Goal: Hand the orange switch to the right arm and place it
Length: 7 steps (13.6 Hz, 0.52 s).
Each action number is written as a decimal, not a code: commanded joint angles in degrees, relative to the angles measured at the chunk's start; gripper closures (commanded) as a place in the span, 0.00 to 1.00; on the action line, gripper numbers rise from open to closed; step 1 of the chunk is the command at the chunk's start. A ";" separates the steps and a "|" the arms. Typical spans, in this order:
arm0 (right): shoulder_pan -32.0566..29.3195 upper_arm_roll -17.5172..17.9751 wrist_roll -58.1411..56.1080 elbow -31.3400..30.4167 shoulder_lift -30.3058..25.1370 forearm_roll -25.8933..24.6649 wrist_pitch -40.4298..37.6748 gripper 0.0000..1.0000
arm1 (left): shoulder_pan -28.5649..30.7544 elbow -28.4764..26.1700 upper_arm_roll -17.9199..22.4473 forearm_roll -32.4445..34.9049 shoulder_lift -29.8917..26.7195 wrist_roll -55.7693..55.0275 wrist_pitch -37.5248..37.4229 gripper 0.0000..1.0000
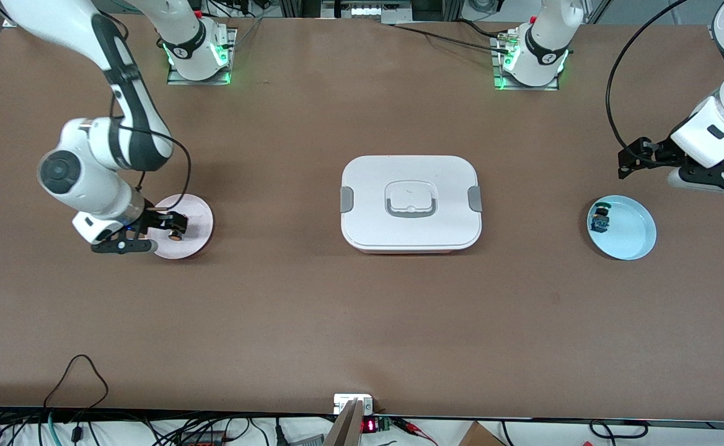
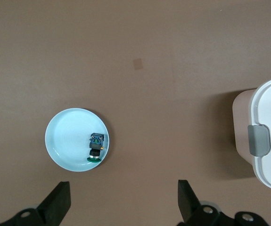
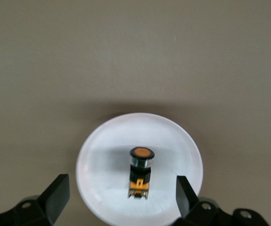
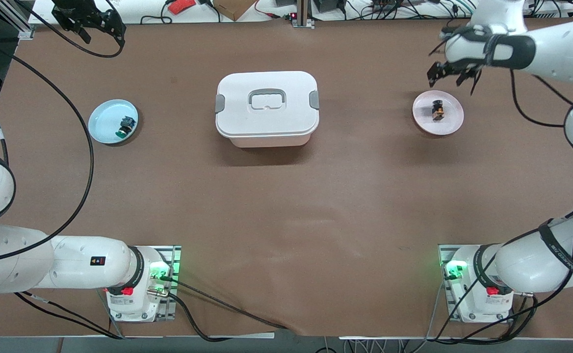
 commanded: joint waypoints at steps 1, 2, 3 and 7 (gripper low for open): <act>-0.52 0.85 -0.56 4.49 -7.03 0.27 -11.19 0.00 | 0.05 0.21 -1.42 1.19 -1.21 -5.29 -2.17 0.00; -0.69 1.55 -0.47 6.94 -9.23 0.27 -16.54 0.00 | -0.13 0.74 -3.24 1.36 -1.12 -6.88 -2.62 0.00; -0.96 2.25 -0.47 9.58 -11.08 0.18 -21.82 0.00 | -0.13 1.01 -4.13 1.89 -1.12 -7.59 -2.71 0.00; -1.22 2.52 -0.73 17.68 -13.91 -0.26 -34.96 0.00 | -0.13 1.71 -4.23 1.89 -0.94 -7.68 -3.67 0.00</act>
